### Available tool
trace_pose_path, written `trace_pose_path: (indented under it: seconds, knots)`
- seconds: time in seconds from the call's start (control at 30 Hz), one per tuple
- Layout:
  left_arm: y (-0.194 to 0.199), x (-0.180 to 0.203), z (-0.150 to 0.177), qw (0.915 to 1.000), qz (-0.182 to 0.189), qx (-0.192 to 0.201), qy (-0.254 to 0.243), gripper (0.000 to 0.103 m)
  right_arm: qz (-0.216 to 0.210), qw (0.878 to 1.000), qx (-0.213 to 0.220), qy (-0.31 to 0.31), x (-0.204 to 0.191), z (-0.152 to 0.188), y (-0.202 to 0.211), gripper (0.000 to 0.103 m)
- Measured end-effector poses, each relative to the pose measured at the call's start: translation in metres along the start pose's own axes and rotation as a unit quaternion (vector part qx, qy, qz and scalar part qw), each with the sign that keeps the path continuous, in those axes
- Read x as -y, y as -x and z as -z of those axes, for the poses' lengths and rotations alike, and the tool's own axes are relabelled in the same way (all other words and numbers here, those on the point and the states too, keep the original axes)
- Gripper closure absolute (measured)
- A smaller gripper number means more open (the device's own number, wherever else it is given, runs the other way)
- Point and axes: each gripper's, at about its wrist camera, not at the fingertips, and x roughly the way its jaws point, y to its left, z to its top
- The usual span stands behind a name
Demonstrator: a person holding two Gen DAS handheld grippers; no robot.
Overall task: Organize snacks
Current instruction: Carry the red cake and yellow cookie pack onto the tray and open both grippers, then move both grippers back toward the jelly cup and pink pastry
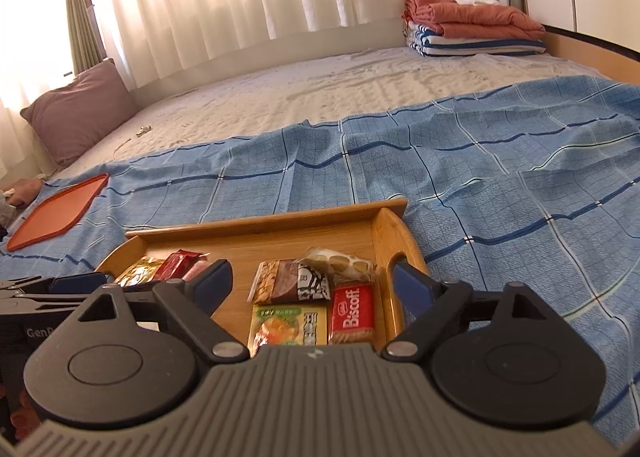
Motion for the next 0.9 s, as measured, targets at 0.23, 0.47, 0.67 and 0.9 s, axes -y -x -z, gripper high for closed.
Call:
trace_pose_path:
  seconds: [0.23, 0.47, 0.67, 0.9]
  knots:
    - [0.062, 0.003, 0.031, 0.9994, 0.002, 0.023, -0.028, 0.012, -0.018, 0.999, 0.01, 0.025, -0.013, 0.02, 0.046, 0.003]
    - [0.11, 0.007, 0.069, 0.9978, 0.003, 0.047, -0.047, 0.011, -0.027, 0.998, 0.019, 0.054, -0.025, 0.05, 0.082, 0.0]
    - [0.133, 0.009, 0.102, 0.9965, -0.025, 0.06, -0.053, 0.009, -0.03, 0.996, 0.018, 0.084, -0.031, 0.079, 0.102, 0.0]
    - [0.132, 0.005, 0.133, 0.9982, -0.025, 0.041, -0.035, 0.008, -0.03, 0.992, 0.008, 0.12, -0.039, 0.118, 0.114, 0.0]
